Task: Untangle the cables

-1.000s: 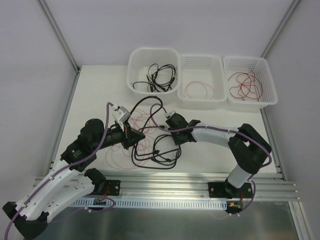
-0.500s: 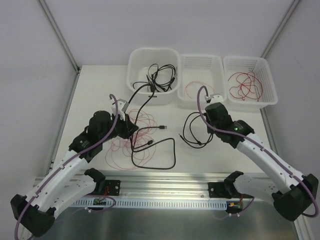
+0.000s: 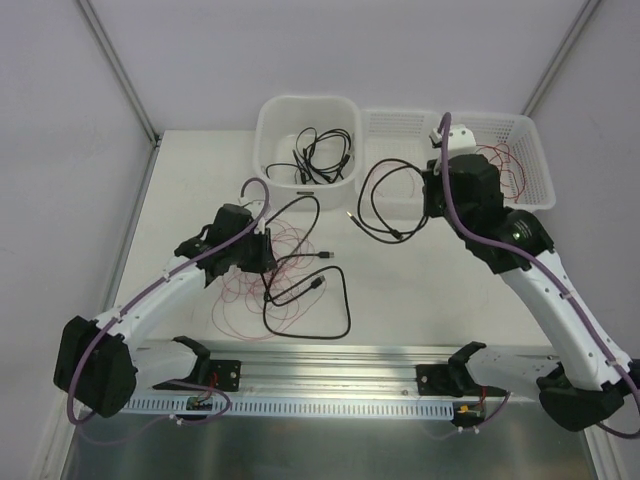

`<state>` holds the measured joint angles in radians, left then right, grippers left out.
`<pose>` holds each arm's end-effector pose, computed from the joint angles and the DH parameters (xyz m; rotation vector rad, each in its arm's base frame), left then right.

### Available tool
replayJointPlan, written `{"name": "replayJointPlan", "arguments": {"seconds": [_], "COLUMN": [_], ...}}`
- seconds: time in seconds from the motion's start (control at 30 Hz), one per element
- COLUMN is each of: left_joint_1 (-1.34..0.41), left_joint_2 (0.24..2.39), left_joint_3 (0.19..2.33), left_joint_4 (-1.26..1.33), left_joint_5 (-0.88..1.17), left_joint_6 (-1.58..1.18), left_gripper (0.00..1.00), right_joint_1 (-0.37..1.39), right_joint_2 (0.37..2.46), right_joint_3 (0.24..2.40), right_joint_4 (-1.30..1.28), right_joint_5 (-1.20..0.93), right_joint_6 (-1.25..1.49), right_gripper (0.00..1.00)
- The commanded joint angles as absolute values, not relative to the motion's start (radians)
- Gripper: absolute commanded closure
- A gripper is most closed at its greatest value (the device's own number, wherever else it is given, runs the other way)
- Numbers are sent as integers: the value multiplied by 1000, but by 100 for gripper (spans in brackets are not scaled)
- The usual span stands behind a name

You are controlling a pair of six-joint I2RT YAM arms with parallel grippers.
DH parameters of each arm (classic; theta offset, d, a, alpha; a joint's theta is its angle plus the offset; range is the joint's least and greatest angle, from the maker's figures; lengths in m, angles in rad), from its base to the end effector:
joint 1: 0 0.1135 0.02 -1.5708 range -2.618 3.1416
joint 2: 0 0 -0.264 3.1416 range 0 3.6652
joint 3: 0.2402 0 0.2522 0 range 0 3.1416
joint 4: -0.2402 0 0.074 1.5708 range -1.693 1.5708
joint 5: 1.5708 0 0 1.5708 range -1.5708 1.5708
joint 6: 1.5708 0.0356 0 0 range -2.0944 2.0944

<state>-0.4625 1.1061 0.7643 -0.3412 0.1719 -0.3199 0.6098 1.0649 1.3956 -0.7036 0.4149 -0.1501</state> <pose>0.2096 -0.1113 0.2551 0.2593 2.3002 -0.6036 0.1751 0.1048 0.4419 -0.4493 1.8583 -0.0935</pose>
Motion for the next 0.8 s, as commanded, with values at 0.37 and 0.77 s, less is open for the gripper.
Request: {"name": "replayJointPlan", "arguments": {"seconds": [0.37, 0.77], "left_joint_1": [-453, -453], "left_joint_2": [1111, 525], "left_joint_3": [824, 600], "left_joint_4": [-452, -361], "left_joint_5": [196, -181], "left_joint_6": [-333, -219], "left_gripper": [24, 9], "right_joint_1": [526, 509], "right_joint_2": [1593, 2035], "right_joint_3": [1796, 2078], "right_joint_4": [-239, -78], "right_joint_5": [210, 98], "right_joint_6": [-175, -146], "right_gripper": [99, 97]}}
